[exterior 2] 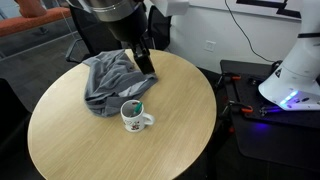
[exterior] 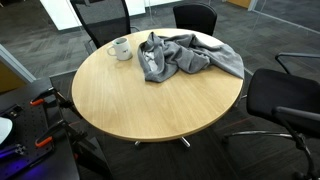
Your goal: Take the pen out of the mug and put it on the bottle
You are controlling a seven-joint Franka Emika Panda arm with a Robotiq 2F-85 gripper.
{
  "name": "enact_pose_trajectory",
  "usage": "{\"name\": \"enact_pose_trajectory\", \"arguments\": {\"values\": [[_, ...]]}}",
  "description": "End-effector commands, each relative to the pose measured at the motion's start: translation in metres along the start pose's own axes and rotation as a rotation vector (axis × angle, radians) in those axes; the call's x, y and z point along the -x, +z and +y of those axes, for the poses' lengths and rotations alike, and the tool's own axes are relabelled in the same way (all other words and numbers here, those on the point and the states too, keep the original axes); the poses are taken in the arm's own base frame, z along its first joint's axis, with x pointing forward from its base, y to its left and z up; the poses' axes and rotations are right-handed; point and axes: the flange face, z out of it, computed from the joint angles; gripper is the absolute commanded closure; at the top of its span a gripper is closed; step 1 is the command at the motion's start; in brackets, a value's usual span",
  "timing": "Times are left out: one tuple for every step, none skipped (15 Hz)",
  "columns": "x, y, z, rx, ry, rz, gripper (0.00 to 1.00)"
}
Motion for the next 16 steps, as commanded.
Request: {"name": "enact_pose_trajectory", "arguments": {"values": [[-0.028,0.000,-0.002,0.020,0.013,-0.030,0.00],[-0.034,0.002,-0.003,0.016,0.002,-0.017,0.00],[-0.040,0.007,-0.005,0.013,-0.005,0.003,0.00],[-0.043,0.011,-0.006,0.010,-0.007,0.016,0.00],[-0.045,0.016,-0.006,-0.001,-0.007,0.042,0.00],[-0.047,0.021,-0.007,-0.009,-0.002,0.066,0.00],[-0.048,0.025,-0.007,-0.015,0.003,0.092,0.00],[-0.049,0.029,-0.007,-0.020,0.003,0.114,0.00],[-0.050,0.033,-0.007,-0.023,0.003,0.139,0.00],[-0.050,0.037,-0.007,-0.028,0.006,0.153,0.00],[-0.050,0.042,-0.007,-0.036,0.007,0.162,0.00],[-0.051,0.047,-0.007,-0.050,0.008,0.161,0.00],[-0.052,0.053,-0.007,-0.059,0.006,0.162,0.00],[-0.052,0.059,-0.008,-0.072,0.000,0.155,0.00],[-0.051,0.064,-0.009,-0.083,-0.008,0.148,0.00],[-0.051,0.069,-0.009,-0.090,-0.010,0.140,0.00]]}}
